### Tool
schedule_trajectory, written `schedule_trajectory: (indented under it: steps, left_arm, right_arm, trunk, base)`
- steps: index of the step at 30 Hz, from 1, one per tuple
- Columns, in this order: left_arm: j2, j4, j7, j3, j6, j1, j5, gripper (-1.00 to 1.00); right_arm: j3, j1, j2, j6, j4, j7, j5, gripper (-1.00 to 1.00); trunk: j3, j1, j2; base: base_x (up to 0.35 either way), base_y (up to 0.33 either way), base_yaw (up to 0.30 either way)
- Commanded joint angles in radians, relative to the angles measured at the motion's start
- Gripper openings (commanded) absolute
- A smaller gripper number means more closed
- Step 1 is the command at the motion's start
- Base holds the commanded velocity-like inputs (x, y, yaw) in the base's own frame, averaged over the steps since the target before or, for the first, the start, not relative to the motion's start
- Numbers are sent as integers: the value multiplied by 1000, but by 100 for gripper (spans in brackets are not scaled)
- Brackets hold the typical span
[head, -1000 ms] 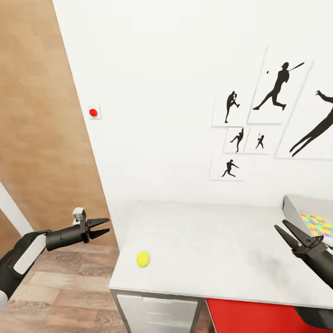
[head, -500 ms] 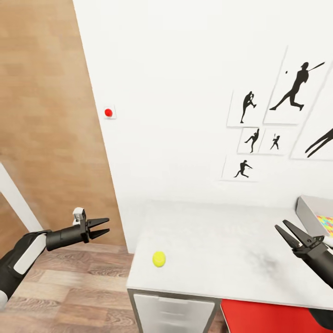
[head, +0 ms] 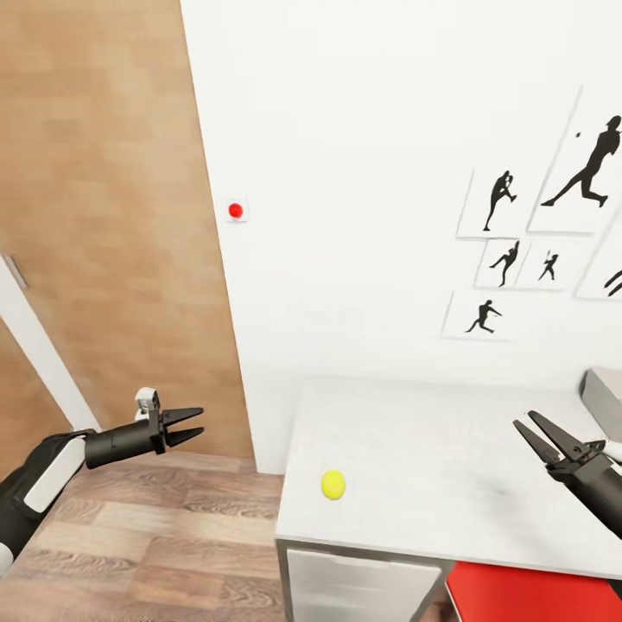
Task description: Put all the toys in the child's room - the three board games (two on the bed and one on the table), the two jigsaw puzzles on the table, and the tennis ball on the table - inside the toy box on the table in the child's room.
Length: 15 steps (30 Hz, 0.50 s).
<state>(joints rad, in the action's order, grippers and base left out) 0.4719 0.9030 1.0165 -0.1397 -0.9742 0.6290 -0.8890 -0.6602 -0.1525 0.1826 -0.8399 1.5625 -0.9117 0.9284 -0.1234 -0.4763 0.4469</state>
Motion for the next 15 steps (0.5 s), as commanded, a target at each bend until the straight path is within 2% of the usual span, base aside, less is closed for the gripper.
schedule_trajectory:
  steps: [1, 7, 9, 11, 12, 13, 15]
  left_arm:
    - [3, -1, 2, -3, -4, 1, -4, 100]
    - [7, -1, 1, -3, -3, 1, -4, 100]
    - [8, -1, 1, -3, -3, 1, -4, 100]
    - [8, -1, 1, -3, -3, 1, -4, 100]
    - [8, -1, 1, -4, -3, 1, -4, 100]
    - [7, -1, 1, -4, -3, 1, -4, 100]
    - [7, -1, 1, -4, -3, 1, -4, 100]
  right_arm:
    - [0, -1, 0, -4, 1, 0, 1, 100]
    - [9, -1, -1, -2, 2, 28, -5, 100]
    - [33, -1, -1, -1, 8, 68, -20, 100]
    - [83, -1, -2, 0, 19, 130, -37, 100]
    - [132, -1, -3, 1, 25, 182, -45, 100]
    - [159, -1, -4, 3, 28, 211, -47, 100]
    - [278, -14, -12, 9, 34, 359, -55, 100]
  trunk:
    - [-2, -1, 2]
    - [-2, -1, 2]
    - [-2, -1, 2]
    - [-2, -1, 2]
    - [-2, -1, 2]
    - [-2, -1, 2]
    - [-2, -1, 2]
  base:
    - [0, 276, 148]
    - [0, 272, 117]
    - [0, 168, 34]
    - [0, 86, 17]
    - [0, 49, 10]
    - [0, 39, 8]
    - [0, 20, 4]
